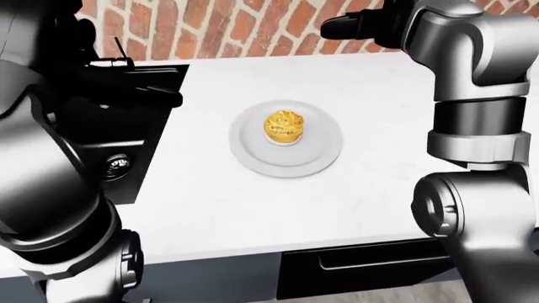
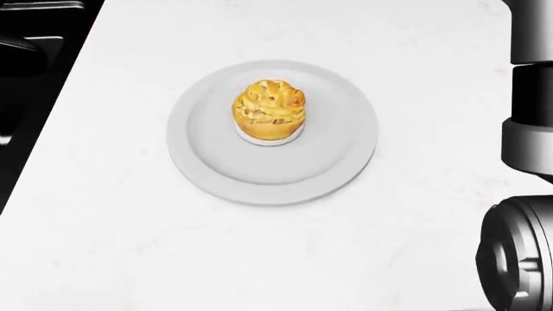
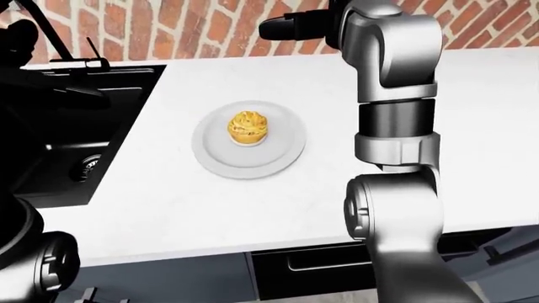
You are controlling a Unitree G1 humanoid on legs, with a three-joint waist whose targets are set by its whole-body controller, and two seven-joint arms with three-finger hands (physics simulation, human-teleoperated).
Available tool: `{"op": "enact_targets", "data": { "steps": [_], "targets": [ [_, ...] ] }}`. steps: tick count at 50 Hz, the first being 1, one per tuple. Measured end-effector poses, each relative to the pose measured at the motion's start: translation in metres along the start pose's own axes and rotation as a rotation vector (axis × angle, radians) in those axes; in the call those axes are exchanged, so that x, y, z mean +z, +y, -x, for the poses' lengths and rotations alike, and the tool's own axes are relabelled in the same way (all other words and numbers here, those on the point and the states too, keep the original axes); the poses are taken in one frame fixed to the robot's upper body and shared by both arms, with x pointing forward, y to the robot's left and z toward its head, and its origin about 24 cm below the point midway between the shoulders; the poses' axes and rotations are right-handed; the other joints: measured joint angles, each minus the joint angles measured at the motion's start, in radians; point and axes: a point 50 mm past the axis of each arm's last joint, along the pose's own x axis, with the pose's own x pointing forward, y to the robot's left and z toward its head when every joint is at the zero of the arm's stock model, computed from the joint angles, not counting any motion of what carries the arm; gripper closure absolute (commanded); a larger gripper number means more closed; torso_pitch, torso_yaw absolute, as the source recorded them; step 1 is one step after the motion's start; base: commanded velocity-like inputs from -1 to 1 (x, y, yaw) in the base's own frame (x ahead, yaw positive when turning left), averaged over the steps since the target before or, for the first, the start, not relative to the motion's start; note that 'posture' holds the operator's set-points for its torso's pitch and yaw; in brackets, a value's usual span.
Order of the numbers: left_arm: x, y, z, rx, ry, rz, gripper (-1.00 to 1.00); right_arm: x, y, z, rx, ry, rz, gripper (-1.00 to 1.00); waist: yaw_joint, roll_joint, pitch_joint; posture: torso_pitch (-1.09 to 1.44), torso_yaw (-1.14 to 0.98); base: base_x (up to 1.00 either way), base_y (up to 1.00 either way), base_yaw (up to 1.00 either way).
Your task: Place the pastries on the plates.
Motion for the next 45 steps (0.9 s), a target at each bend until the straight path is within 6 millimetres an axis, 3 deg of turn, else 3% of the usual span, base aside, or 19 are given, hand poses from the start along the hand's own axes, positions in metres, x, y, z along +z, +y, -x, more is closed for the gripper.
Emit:
{"op": "enact_targets", "data": {
  "steps": [34, 43, 45],
  "targets": [
    [0.0068, 0.0045, 0.0023, 0.006, 0.023, 0.024, -1.00, -0.0035, 0.0028, 0.0022, 0.036, 0.012, 0.025, -1.00, -0.003, 0.004, 0.001, 0.00, 0.00, 0.00, 0.00, 0.00],
    [-0.0003, 0.0003, -0.0001, -0.004, 0.030, 0.018, -1.00, -0.0020, 0.0036, 0.0028, 0.040, 0.010, 0.025, -1.00, -0.004, 0.005, 0.001, 0.00, 0.00, 0.00, 0.00, 0.00],
    [-0.0005, 0.0000, 0.0002, -0.007, 0.035, 0.017, -1.00, -0.0035, 0.0042, 0.0022, 0.044, 0.013, 0.023, -1.00, -0.004, 0.007, -0.009, 0.00, 0.00, -0.09, 0.00, 0.00]
  ]
}}
